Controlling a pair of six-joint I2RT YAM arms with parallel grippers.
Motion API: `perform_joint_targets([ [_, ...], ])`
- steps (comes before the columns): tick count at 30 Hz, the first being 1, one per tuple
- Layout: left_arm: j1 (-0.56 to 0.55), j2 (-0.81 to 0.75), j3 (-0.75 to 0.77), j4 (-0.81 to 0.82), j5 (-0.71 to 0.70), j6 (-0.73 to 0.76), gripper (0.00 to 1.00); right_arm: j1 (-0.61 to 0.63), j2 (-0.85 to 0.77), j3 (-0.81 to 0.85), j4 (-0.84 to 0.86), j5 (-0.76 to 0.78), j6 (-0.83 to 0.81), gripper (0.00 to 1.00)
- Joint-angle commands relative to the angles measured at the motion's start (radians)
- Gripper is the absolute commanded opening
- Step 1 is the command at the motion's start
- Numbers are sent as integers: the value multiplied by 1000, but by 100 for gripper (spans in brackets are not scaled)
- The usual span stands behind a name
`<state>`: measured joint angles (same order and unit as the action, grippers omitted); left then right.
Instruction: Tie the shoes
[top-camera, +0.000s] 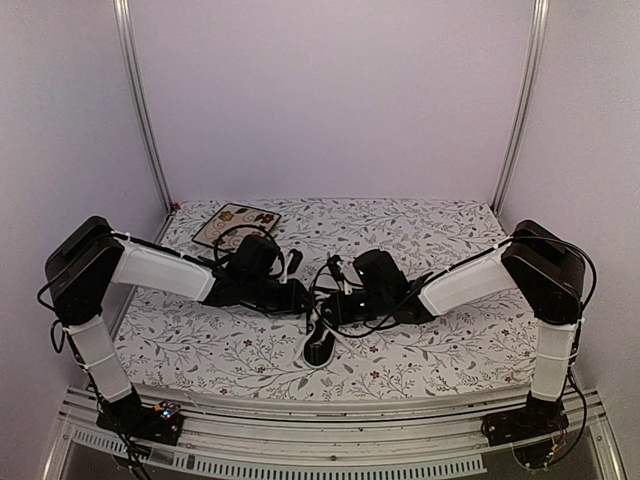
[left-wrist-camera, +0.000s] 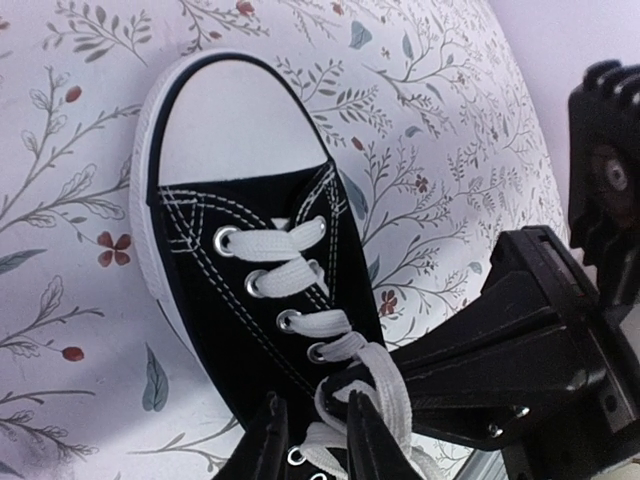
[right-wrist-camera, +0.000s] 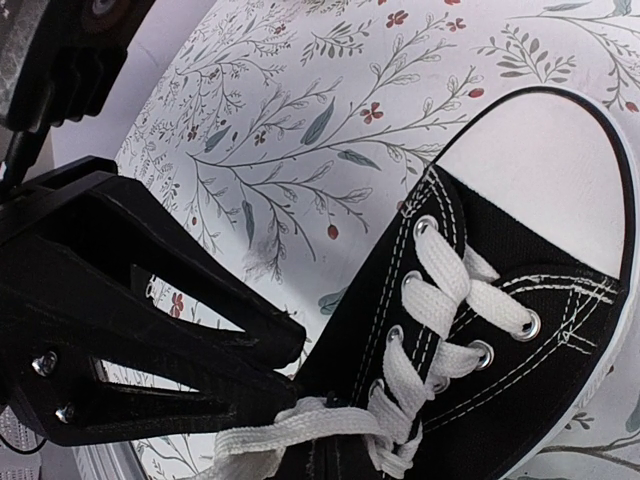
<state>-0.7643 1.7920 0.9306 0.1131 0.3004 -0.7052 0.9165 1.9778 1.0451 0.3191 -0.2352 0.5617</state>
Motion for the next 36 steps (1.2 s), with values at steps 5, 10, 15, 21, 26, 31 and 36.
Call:
perform_joint_targets([
  [5,9,17,35,6,-42,-22,21,5,-3,-10,15,7,1,2],
  [10,9,9,34,-41,-99,-36,21,6,-7,-12,15,9,2,2],
  [15,11,-13,17,-65,-130,-37,21,6,-7,-14,15,11,1,2],
  [21,12,-37,5,-82,-158,-36,22,6,-8,-13,15,12,3,2],
  [26,15,-54,4,-84,-177,-34,25,6,-11,-17,15,16,2,2],
  [31,22,-37,43,-70,-123,8,29,7,-11,-17,15,14,2,2],
  [36,21,37,115,-107,-39,45,28,6,-10,-16,14,17,3,2],
])
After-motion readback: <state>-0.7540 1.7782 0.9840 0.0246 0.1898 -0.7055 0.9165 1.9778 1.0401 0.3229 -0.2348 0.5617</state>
